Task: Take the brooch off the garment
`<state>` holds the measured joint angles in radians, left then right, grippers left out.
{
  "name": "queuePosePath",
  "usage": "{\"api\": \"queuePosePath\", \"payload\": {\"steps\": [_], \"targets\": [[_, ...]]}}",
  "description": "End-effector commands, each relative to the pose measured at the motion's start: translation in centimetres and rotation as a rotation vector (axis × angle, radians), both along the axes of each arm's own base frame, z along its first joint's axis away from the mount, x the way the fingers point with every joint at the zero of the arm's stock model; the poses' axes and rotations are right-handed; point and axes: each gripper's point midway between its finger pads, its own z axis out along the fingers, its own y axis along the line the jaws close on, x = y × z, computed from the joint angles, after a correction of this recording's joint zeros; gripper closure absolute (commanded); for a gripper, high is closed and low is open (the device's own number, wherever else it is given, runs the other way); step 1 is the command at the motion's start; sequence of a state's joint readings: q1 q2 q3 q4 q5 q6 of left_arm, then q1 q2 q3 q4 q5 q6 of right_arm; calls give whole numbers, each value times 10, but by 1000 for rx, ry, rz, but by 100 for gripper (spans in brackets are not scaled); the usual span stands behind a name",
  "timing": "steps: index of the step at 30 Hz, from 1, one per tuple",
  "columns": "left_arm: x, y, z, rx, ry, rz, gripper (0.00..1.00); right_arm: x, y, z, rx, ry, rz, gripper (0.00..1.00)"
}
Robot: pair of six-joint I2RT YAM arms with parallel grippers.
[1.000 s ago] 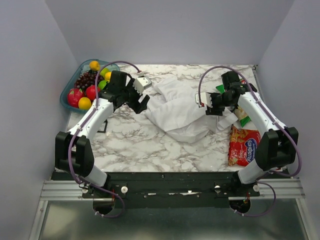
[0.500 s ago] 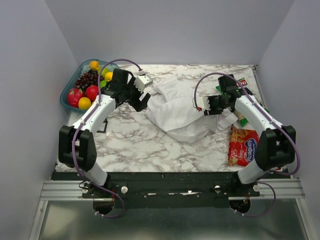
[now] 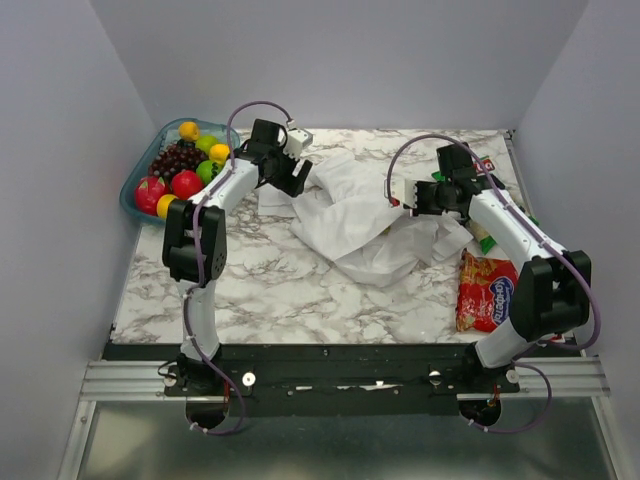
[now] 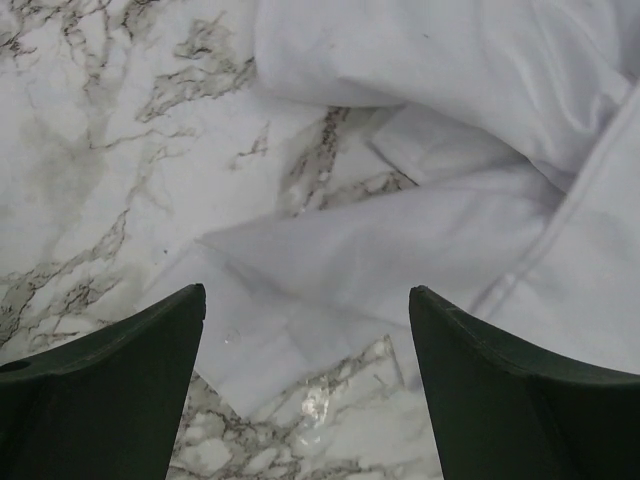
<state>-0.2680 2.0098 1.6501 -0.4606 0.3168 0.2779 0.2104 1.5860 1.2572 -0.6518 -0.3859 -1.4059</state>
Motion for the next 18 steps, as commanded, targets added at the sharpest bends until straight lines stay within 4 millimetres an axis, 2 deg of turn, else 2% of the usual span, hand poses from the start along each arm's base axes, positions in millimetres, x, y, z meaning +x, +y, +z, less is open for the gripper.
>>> {"api": "queuePosePath", "payload": {"steps": [1,2,4,5,6,9,13,14,15,16,18], "targets": [[41,13,-12,11,39,209,9,22,6,31,129,-25,-181,98],[42,11,-27,7,78,227,9,19,7,28,136,-12,-187,98],[46,11,-28,7,105,255,8,16,9,31,164,-6,-204,98],[45,11,-41,12,140,270,8,15,9,30,169,1,-212,98],[44,11,-45,18,154,270,8,15,8,30,174,7,-224,98],[37,16,-60,35,226,298,8,16,8,28,185,22,-257,98],[17,15,-75,10,321,292,14,21,9,32,211,24,-287,98],[15,11,-74,-8,328,277,18,22,9,32,214,26,-290,98],[12,10,-74,-18,337,267,26,23,10,32,218,26,-292,98],[10,6,-73,-29,344,244,44,24,10,32,220,28,-295,98],[2,1,-70,-51,372,217,61,28,12,32,223,29,-297,99]]}}
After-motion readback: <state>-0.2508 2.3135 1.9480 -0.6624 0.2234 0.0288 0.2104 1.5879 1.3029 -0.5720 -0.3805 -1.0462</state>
